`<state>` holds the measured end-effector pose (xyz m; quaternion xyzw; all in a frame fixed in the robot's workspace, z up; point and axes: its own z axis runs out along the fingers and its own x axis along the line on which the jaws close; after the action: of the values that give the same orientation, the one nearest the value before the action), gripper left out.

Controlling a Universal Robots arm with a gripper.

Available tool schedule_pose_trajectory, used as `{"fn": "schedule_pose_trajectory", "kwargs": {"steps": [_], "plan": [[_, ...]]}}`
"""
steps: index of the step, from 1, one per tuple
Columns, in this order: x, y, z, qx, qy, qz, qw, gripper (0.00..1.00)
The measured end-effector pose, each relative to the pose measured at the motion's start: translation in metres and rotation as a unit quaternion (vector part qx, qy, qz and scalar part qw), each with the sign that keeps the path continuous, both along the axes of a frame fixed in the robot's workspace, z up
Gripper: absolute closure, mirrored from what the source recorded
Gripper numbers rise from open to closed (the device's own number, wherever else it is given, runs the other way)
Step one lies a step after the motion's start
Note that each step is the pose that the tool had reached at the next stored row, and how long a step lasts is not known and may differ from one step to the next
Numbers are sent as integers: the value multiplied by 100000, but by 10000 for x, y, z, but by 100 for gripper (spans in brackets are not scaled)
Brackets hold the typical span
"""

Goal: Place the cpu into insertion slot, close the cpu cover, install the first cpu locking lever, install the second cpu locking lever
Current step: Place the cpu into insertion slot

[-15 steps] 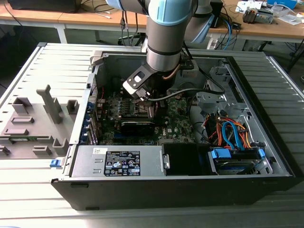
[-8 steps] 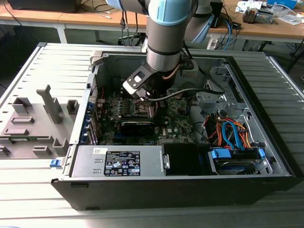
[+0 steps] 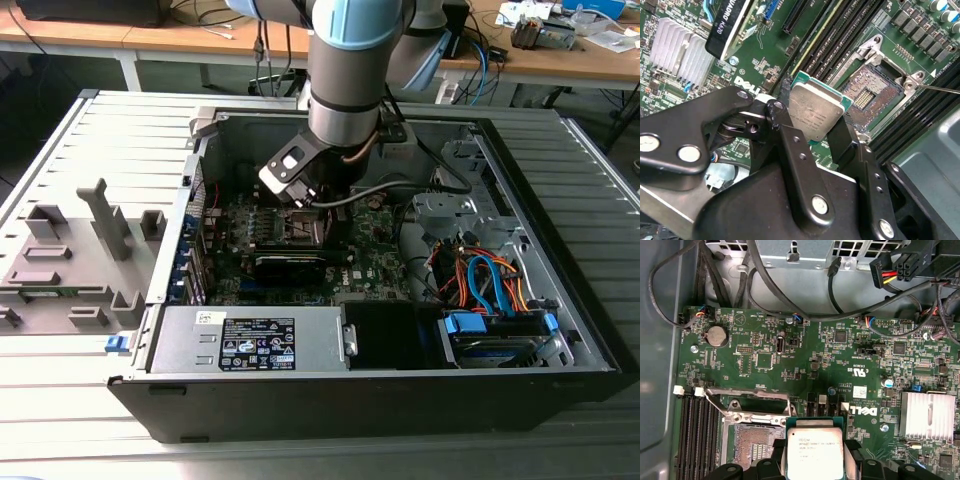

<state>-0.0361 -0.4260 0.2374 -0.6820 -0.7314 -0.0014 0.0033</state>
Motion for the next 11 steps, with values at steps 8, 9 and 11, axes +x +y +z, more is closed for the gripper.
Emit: {"fn": "schedule_pose_trajectory", "kwargs": {"steps": [8, 9, 11], "plan": [[-1, 20, 0, 2, 0, -126, 100000, 45], [-2, 21, 0, 3, 0, -177, 100000, 45], [-2, 21, 0, 0, 1, -194, 100000, 45]]}}
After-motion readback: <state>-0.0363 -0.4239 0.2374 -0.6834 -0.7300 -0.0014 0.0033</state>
